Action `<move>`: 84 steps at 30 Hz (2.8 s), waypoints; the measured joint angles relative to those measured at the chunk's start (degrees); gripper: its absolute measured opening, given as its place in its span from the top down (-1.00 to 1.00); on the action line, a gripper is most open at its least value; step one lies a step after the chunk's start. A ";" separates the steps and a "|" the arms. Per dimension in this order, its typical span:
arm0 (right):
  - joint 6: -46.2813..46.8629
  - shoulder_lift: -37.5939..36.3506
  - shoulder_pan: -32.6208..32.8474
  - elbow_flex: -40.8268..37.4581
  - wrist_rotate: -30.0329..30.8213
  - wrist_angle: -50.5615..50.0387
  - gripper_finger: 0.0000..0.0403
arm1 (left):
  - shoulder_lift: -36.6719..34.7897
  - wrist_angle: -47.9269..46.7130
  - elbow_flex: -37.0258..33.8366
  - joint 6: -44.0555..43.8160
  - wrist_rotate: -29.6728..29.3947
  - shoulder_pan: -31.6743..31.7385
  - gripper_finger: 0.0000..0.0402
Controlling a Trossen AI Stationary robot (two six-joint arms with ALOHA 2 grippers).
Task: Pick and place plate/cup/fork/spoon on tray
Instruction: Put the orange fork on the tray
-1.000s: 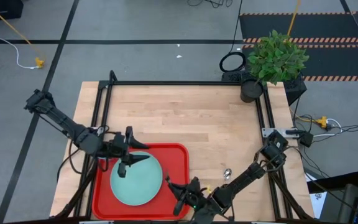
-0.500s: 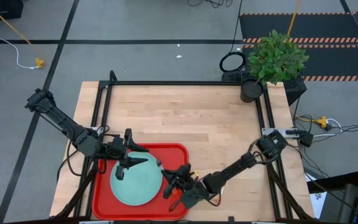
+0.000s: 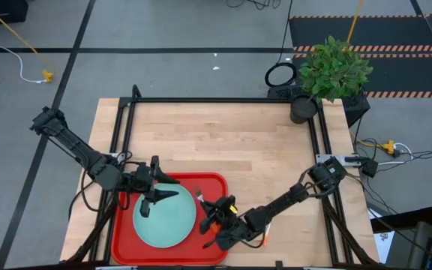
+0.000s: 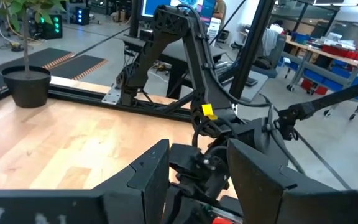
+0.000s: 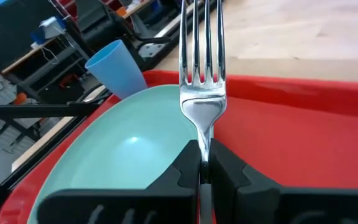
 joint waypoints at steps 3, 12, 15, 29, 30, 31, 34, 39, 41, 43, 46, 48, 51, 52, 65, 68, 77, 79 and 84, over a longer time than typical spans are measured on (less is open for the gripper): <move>0.88 0.00 0.34 -0.91 -0.02 1.60 0.98 | 0.00 0.00 0.00 -0.07 0.02 -0.20 0.19; 3.84 0.00 0.27 -3.59 -2.89 1.88 0.98 | 0.00 0.00 0.00 0.17 0.02 -0.16 0.19; 4.40 0.00 -0.14 -4.10 -4.24 1.88 0.98 | 0.00 0.12 0.00 0.26 0.01 -0.15 0.19; 6.32 0.00 -0.98 -4.29 -5.75 0.99 0.90 | 0.00 0.20 0.00 0.30 0.00 -0.14 0.19; 6.31 0.00 -1.02 -4.29 -5.76 0.97 0.86 | 0.00 0.20 0.00 0.30 0.00 -0.15 0.19; 6.31 0.00 -1.08 -4.29 -5.83 0.83 0.82 | 0.00 0.21 0.00 0.30 0.02 -0.15 0.19; 6.98 -0.02 -1.36 -4.29 -5.96 -0.28 0.71 | 0.00 0.24 0.00 0.28 0.02 -0.15 0.19; 7.12 -0.02 -1.45 -4.29 -5.95 -0.61 0.64 | 0.00 0.24 0.00 0.26 0.02 -0.14 0.19; 6.23 -0.02 -1.41 -4.29 -6.01 -0.65 0.63 | 0.00 0.26 0.00 0.26 0.02 -0.15 0.19; 5.04 -0.02 -1.41 -4.29 -6.07 -0.70 0.63 | 0.00 0.24 0.00 0.26 0.02 -0.16 0.19; 2.79 -0.43 -1.41 -4.29 -8.14 -0.98 0.63 | 0.00 0.24 0.00 0.24 0.03 -0.16 0.19; 1.79 -1.03 -1.50 -4.29 -11.45 -0.99 0.63 | 0.00 0.22 0.00 0.19 0.04 -0.16 0.19; 0.83 -1.90 -1.52 -4.29 -16.75 -1.00 0.63 | 0.00 0.17 0.00 0.08 0.04 -0.16 0.19; 0.33 -2.06 -1.54 -4.29 -17.97 -1.10 0.63 | 0.00 0.17 0.00 -0.11 0.04 -0.16 0.19; -11.56 -1.84 -3.86 -4.29 -22.44 -1.96 0.63 | 0.00 -0.47 0.00 -1.47 0.04 -0.21 0.19; -16.42 -1.84 -4.11 -4.29 -23.87 -2.19 0.63 | 0.00 -1.15 0.00 -1.60 0.04 -0.42 0.19; -24.77 -1.75 -4.14 -4.29 -24.04 -4.54 0.53 | 0.00 -1.16 0.00 -1.50 0.04 -0.42 0.19; -25.16 -1.73 -4.12 -4.28 -24.00 -4.56 0.46 | 0.00 -1.16 0.00 -0.56 0.04 -0.42 0.19; -27.57 -1.73 -4.27 -4.29 -23.36 -4.54 0.25 | 0.00 -1.12 0.00 2.41 0.02 0.50 0.19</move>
